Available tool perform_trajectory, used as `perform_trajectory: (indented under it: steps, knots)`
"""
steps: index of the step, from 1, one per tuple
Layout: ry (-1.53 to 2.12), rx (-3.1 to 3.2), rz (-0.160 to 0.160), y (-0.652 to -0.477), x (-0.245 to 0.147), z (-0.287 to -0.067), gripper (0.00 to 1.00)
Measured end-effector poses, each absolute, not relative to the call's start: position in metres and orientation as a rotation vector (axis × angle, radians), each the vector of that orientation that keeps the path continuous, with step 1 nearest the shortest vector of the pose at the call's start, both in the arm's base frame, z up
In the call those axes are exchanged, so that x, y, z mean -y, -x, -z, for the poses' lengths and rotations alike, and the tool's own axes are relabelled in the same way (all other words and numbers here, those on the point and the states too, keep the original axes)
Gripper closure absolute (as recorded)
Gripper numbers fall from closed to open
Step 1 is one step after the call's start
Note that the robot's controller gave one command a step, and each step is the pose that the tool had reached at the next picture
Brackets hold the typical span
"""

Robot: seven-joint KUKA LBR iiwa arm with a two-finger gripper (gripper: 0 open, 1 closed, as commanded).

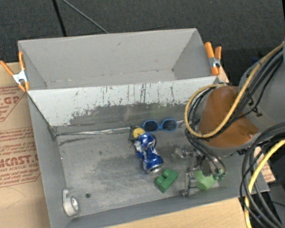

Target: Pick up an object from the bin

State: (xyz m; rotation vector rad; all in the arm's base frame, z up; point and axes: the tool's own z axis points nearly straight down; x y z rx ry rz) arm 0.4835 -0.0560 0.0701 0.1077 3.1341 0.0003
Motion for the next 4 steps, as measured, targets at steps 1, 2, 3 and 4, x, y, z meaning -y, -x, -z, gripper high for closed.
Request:
perform_trajectory:
  steps: [1,2,3,4]
  knots:
    - [-0.030,-3.139,-0.008,-0.503,-0.049,-0.071,0.00]
    - [0.233,-3.163,0.004,-0.583,-0.034,-0.066,0.00]
    - [0.228,-3.131,0.000,-0.589,-0.036,-0.070,1.00]
    - [0.243,-3.123,0.000,-0.536,-0.041,-0.224,1.00]
